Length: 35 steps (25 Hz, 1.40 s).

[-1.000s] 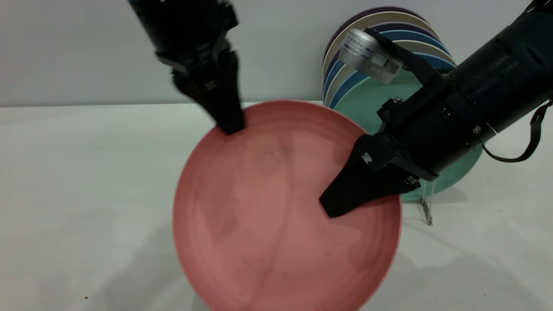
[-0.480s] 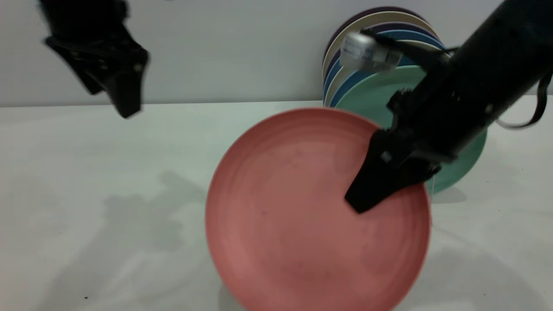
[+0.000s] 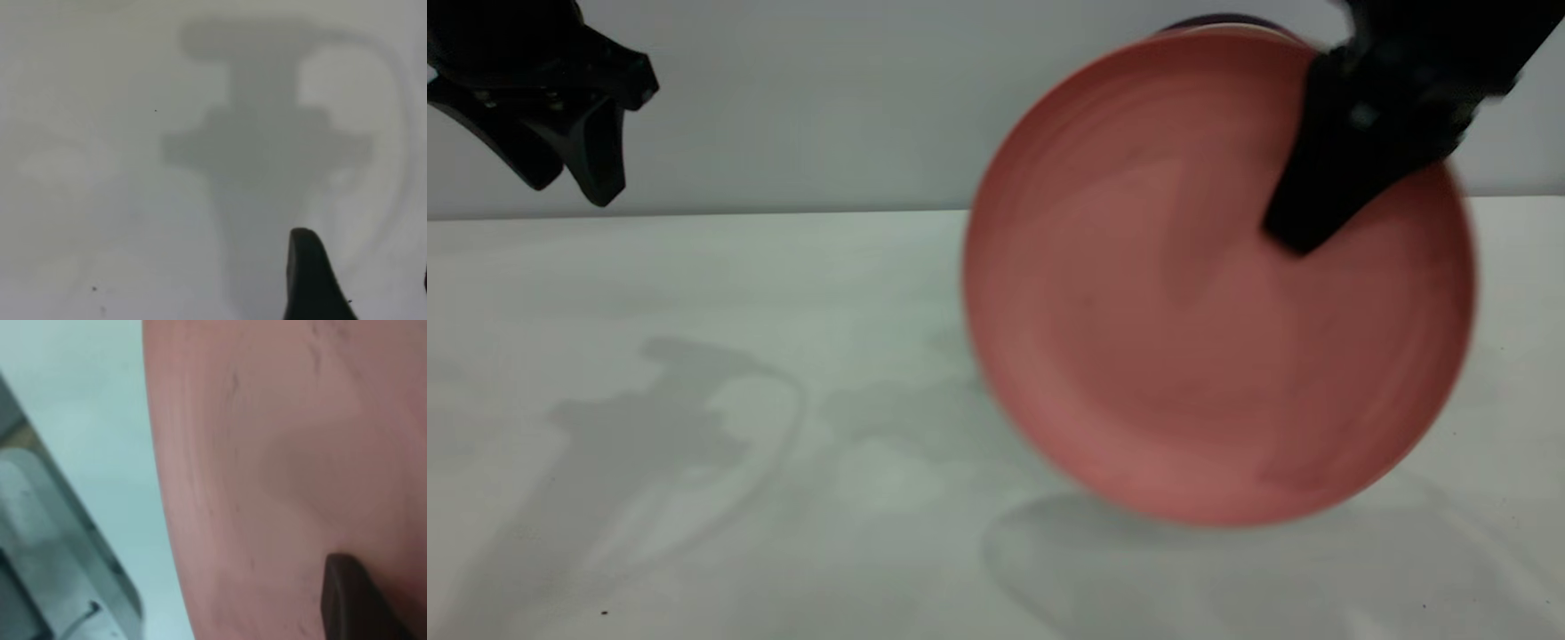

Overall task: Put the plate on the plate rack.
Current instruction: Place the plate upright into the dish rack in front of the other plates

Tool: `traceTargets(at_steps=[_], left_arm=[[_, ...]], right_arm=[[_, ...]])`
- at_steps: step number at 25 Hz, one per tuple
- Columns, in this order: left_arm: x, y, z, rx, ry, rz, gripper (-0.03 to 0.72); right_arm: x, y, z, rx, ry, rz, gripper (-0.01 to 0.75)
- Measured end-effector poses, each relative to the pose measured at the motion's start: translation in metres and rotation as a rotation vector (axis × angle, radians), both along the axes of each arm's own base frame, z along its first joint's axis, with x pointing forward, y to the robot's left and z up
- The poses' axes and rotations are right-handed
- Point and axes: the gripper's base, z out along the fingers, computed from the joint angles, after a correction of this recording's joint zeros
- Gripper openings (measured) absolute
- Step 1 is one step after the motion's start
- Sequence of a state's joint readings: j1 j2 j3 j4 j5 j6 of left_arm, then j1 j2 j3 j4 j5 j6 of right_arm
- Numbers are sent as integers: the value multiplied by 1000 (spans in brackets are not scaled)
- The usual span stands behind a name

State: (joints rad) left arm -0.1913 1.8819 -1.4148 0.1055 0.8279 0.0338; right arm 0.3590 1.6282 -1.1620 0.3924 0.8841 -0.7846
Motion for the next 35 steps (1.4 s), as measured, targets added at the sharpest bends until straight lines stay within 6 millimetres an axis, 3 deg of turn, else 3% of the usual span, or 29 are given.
traceTargets(at_steps=[4, 9, 21, 35], left_arm=[[3, -1, -4, -18, -19, 50, 419], [6, -2, -4, -38, -44, 99, 419], [6, -2, -4, -45, -47, 122, 418], [6, -2, -4, -46, -50, 124, 418]], right_arm=[[4, -8, 17, -83, -72, -12, 128], [9, -10, 23, -181, -146, 33, 127], [-1, 28, 28, -430, -411, 259, 127], [8, 31, 36, -499, -571, 278, 127]])
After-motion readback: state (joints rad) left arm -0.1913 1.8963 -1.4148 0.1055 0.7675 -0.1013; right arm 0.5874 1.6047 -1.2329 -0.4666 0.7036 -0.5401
